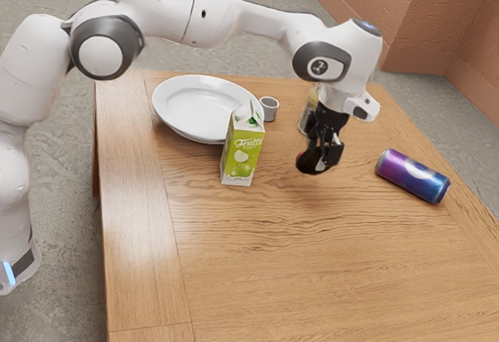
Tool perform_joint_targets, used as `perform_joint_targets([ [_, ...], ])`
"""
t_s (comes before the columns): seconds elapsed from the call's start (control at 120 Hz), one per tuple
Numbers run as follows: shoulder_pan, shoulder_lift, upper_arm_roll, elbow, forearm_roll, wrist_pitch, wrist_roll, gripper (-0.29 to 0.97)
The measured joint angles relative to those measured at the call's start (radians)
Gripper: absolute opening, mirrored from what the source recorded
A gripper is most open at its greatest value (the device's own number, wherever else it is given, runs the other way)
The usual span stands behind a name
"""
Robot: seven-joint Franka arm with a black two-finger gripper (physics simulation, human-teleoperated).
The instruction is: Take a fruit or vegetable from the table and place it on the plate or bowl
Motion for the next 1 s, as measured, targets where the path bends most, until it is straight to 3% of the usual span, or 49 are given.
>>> perform_joint_targets([
  [0.142,0.001,-0.123,0.074,-0.010,0.008,-0.054,-0.005,0.22],
  [0.342,0.000,-0.281,0.266,-0.117,0.001,-0.111,0.017,0.22],
  [0.708,-0.001,-0.294,0.516,-0.245,-0.093,-0.161,0.107,0.21],
  [0.875,-0.009,-0.270,0.542,-0.259,-0.127,-0.154,0.156,0.21],
  [1.0,-0.019,-0.267,0.544,-0.260,-0.148,-0.152,0.186,0.47],
])
